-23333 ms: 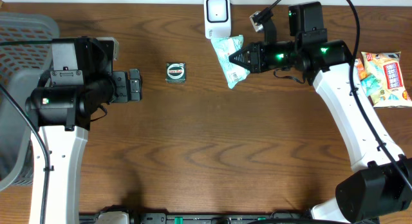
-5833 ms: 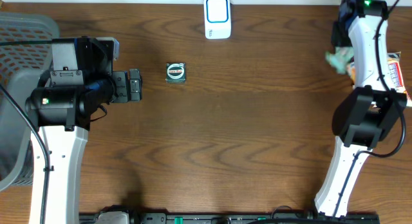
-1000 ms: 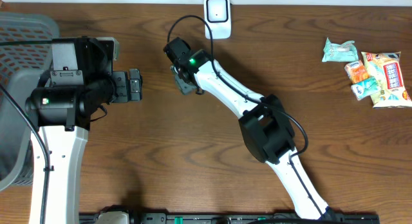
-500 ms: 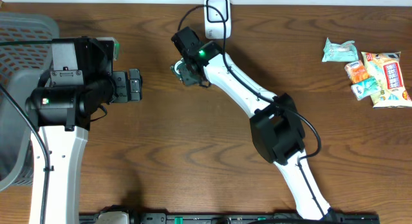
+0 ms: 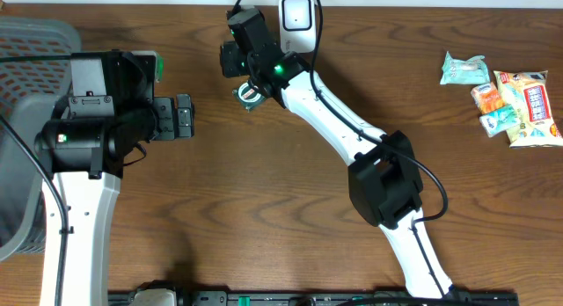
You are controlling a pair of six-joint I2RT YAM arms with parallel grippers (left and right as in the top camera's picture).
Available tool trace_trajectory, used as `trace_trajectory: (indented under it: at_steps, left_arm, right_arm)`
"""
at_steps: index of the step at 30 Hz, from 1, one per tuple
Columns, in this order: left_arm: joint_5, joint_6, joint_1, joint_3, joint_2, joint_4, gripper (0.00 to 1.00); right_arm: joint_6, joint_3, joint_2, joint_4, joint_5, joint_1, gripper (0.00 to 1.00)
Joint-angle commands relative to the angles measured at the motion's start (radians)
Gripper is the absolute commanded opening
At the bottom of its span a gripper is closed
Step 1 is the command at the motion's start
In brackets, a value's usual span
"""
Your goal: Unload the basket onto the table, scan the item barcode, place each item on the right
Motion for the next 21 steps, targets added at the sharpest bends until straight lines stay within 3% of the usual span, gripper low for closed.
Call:
trace_trajectory:
  at_steps: [1, 11, 21]
  left_arm:
    - [-0.006, 0.01, 0.005, 0.007, 0.003, -0.002, 0.98]
    - [-0.006, 0.01, 0.005, 0.007, 0.003, -0.002, 0.98]
    - [-0.006, 0.01, 0.005, 0.007, 0.003, -0.002, 0.98]
  right_arm:
    - [0.023, 0.0, 0.049, 0.034, 0.001, 0.009, 0.01]
    - [0.022, 0.0, 0.167, 0.097, 0.0, 0.016, 0.01]
    - [-0.018, 0.0, 0.177, -0.071, 0.04, 0.014, 0.01]
